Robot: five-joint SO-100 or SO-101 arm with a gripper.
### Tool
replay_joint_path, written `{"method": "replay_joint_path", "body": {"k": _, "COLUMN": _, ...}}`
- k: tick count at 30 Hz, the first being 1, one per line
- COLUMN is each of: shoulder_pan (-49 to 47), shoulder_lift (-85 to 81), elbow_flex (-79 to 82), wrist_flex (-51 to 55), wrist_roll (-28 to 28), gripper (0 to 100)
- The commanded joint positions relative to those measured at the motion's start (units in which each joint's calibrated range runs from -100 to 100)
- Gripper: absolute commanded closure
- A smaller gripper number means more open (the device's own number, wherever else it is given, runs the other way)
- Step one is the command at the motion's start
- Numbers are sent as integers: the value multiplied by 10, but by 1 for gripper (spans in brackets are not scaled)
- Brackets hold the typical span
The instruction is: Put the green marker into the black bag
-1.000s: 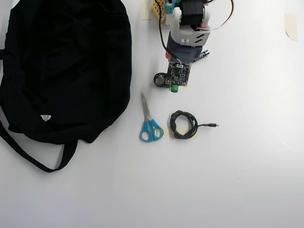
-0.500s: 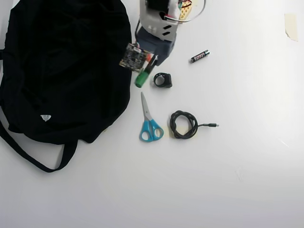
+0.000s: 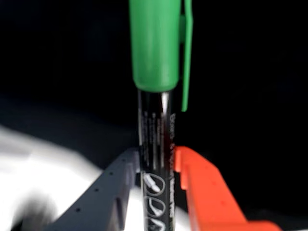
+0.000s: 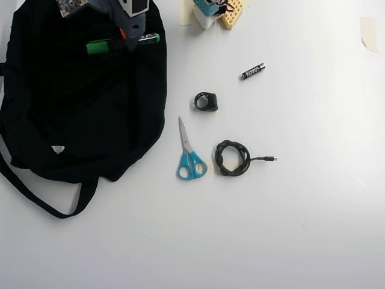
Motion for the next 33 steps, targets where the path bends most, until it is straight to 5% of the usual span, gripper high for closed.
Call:
{"method": "replay_joint_path", "body": {"k": 1, "shoulder_pan": 76, "shoulder_lift": -13, "elbow_flex": -26, "wrist_flex": -38, "wrist_roll": 1, "gripper": 98}}
{"method": "replay_joint_path", "body": {"k": 14, "shoulder_pan": 128, "shoulder_lift": 327, "elbow_flex": -261, "wrist_flex": -69, "wrist_roll": 2, "gripper": 97}}
{"method": "replay_joint_path", "body": {"k": 17, "shoulder_pan": 129, "shoulder_lift": 325, "elbow_flex": -251, "wrist_flex": -69, "wrist_roll": -1, "gripper": 82}}
{"method": "replay_joint_path", "body": {"k": 22, "shoulder_pan": 115, "shoulder_lift": 284, "elbow_flex": -262, "wrist_flex": 0, "wrist_roll": -2, "gripper": 78}}
{"method": "replay_joint_path", "body": {"k": 27, "shoulder_pan": -40, "shoulder_lift": 30, "elbow_flex": -252, "wrist_flex": 127, "wrist_roll": -26, "gripper": 78}}
{"method": "replay_joint_path", "body": {"k": 30, "shoulder_pan": -188, "shoulder_lift": -32, "elbow_flex": -252, "wrist_flex": 128, "wrist_roll": -44, "gripper": 97}}
{"method": "replay_joint_path", "body": {"k": 33, "shoulder_pan": -357, "shoulder_lift": -34, "elbow_flex": -252, "wrist_flex": 104, "wrist_roll": -42, "gripper": 98}}
